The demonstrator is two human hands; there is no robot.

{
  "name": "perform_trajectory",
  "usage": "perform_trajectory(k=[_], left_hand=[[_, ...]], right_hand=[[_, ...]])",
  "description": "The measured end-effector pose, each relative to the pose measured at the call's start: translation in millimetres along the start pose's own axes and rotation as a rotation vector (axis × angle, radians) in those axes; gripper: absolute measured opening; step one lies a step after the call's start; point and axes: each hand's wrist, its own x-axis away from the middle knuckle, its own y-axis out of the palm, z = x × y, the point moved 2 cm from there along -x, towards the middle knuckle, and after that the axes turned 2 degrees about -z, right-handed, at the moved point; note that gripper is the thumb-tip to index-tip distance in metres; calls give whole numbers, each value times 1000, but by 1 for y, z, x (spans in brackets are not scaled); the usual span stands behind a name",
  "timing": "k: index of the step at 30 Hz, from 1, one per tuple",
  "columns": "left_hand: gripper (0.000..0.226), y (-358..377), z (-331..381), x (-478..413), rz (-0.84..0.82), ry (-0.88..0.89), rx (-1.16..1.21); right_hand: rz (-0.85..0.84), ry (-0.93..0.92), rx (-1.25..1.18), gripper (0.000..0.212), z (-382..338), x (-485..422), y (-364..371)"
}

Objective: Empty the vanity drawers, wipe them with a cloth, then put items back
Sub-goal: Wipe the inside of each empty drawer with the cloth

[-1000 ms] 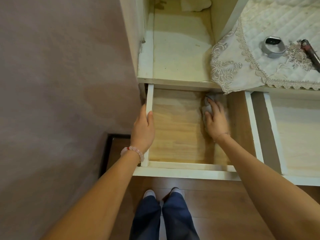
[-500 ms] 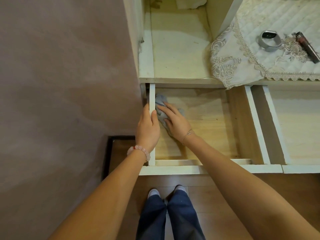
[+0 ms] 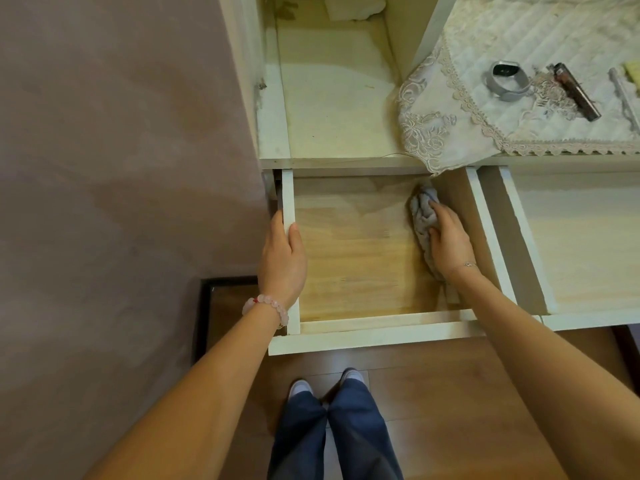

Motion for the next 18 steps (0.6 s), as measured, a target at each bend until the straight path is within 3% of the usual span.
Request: perform_trajectory(k=[7,13,18], left_hand=[[47,-1,1,1,4,12,-4],[45,0,2,1,9,32,14],[44,-1,2,-1,19,31,7]], right_hand=[[-58,23,-97,50,-4,17,-3],[-255,-74,-154,60,-41,37,18],[-521,-307,-96,61,-108,56,71]])
